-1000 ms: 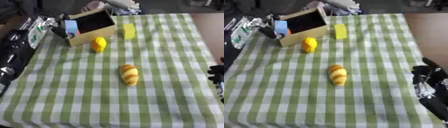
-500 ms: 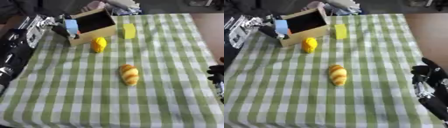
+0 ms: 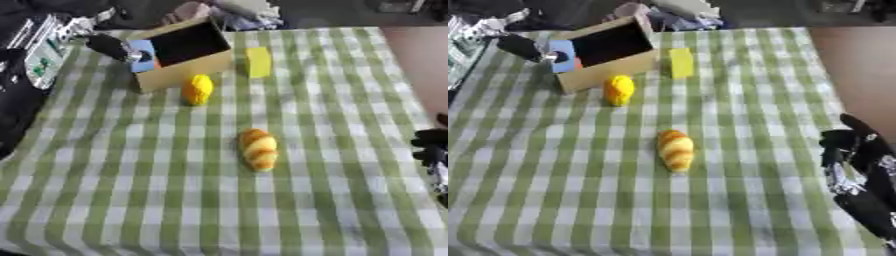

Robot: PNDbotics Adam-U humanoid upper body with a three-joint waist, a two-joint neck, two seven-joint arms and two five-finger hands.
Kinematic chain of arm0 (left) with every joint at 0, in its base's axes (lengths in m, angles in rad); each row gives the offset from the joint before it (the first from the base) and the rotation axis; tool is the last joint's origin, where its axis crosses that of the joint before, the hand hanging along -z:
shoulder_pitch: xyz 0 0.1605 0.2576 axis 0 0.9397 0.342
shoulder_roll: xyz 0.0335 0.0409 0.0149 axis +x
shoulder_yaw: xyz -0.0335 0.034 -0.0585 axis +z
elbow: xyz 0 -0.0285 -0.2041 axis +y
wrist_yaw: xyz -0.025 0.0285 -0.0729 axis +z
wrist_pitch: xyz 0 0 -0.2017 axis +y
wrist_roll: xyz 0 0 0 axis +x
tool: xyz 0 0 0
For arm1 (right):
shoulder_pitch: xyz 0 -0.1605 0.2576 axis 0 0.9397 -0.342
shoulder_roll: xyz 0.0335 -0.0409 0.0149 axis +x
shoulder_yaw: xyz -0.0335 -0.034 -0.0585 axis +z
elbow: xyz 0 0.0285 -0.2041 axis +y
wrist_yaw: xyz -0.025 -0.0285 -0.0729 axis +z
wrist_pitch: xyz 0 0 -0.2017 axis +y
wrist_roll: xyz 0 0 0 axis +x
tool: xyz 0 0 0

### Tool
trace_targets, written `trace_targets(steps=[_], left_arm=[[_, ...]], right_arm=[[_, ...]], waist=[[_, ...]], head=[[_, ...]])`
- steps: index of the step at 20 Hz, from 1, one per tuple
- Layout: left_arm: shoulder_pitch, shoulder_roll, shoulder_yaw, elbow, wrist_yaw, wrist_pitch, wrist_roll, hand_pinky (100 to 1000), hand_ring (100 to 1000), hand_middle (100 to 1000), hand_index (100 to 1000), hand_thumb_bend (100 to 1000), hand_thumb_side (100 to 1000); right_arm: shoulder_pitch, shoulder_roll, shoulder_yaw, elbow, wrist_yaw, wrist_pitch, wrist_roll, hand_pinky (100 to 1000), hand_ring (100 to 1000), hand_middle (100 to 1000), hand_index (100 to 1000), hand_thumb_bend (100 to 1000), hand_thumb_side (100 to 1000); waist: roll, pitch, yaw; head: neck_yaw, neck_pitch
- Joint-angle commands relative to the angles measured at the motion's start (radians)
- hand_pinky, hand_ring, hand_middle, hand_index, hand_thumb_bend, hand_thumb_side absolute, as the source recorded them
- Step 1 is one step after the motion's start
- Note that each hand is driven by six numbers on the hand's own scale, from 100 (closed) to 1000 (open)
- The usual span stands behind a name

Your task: Pick up objects on the table and place them in the box.

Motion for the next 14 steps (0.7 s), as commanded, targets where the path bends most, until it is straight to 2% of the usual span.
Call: trace_targets(steps=[1,7,11,14], left_arm=[[0.026,0.059,0.046,-0.094,0.055,0.017,0.056,759,727,780,861,505,574],[0.189,0.049,0.129,-0.317,0.182,0.044,0.187,753,709,752,843,419,547],[0.306,-0.013,0.166,-0.458,0.251,0.063,0.284,747,697,738,837,374,533],[0.378,-0.074,0.174,-0.553,0.290,0.067,0.349,745,692,730,835,339,530]], right_arm=[[-0.011,-0.013,-0.012,-0.012,0.006,0.000,-0.006,676,739,712,937,100,470],[-0.026,-0.042,-0.031,-0.020,0.021,0.008,-0.020,678,739,714,938,100,470],[-0.050,-0.083,-0.040,-0.026,0.035,0.016,-0.024,683,741,717,940,100,470],[-0.079,-0.141,-0.049,-0.029,0.048,0.027,-0.024,688,743,721,942,100,465]], waist=[[-0.001,-0.027,0.005],[-0.005,-0.022,0.023],[-0.011,-0.019,0.036],[-0.017,-0.018,0.049]], head=[[-0.008,0.004],[-0.025,0.004],[-0.038,0.004],[-0.049,0.004]])
